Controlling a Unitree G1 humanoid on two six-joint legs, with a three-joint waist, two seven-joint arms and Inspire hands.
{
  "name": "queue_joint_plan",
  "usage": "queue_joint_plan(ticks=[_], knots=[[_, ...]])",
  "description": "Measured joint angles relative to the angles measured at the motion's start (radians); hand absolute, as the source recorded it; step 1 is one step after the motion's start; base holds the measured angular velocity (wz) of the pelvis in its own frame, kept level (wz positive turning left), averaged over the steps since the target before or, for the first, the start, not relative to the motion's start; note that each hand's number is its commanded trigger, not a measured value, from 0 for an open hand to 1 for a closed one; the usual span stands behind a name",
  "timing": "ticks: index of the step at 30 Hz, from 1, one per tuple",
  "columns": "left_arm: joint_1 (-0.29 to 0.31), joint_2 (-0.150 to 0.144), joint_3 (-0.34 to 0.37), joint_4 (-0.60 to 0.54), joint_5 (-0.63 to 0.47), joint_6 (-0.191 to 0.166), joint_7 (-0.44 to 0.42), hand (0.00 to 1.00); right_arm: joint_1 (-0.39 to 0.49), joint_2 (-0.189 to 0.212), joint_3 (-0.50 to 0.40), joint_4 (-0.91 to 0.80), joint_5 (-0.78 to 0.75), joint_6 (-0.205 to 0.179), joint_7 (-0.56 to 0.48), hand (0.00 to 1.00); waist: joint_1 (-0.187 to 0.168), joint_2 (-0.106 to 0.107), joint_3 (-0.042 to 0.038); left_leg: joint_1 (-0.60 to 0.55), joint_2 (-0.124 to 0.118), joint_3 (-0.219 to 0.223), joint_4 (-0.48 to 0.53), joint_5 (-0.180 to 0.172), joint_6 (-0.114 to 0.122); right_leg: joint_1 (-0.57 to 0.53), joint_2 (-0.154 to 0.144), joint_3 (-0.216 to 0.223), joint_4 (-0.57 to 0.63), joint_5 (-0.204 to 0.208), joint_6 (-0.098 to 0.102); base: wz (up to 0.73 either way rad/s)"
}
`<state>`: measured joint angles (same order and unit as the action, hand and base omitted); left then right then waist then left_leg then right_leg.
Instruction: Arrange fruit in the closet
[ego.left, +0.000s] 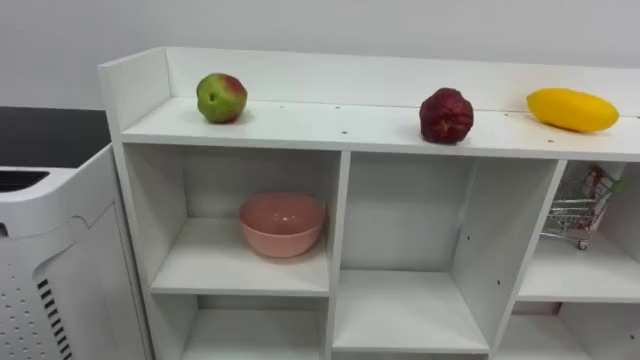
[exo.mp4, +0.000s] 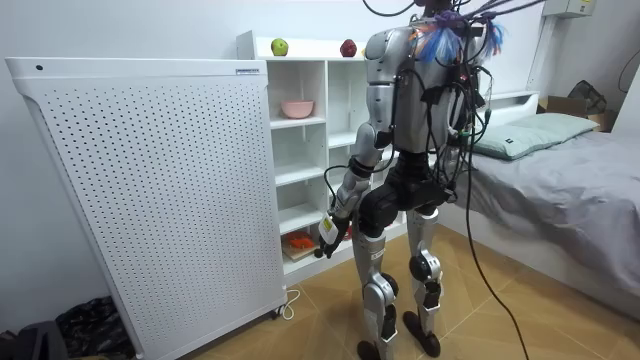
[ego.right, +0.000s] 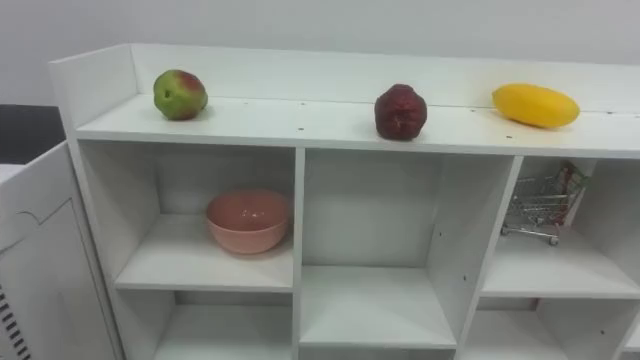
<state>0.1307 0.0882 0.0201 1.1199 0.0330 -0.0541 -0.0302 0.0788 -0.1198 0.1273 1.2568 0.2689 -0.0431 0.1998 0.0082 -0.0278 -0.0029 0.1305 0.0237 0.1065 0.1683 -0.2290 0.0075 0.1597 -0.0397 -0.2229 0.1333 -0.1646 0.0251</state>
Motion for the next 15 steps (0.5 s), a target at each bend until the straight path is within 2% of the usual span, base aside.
queue_joint_plan(ticks=[8, 15], knots=[[0.016, -0.007, 0.015, 0.000, -0.013, -0.002, 0.016, 0.00, 0.000, 0.001, -0.022, 0.010, 0.000, 0.000, -0.016, 0.00, -0.001, 0.005, 0.0012, 0.001, 0.000, 0.000, -0.002, 0.000, 0.000, -0.001, 0.001, 0.002, 0.000, 0.000, 0.000, 0.00], [0.023, -0.008, 0.016, 0.000, -0.042, -0.002, 0.028, 0.00, 0.002, 0.007, -0.032, 0.011, 0.011, 0.002, -0.085, 0.00, -0.001, 0.006, 0.0018, 0.000, 0.000, -0.001, -0.003, 0.000, 0.000, -0.001, 0.001, 0.002, 0.000, 0.000, 0.000, 0.00]])
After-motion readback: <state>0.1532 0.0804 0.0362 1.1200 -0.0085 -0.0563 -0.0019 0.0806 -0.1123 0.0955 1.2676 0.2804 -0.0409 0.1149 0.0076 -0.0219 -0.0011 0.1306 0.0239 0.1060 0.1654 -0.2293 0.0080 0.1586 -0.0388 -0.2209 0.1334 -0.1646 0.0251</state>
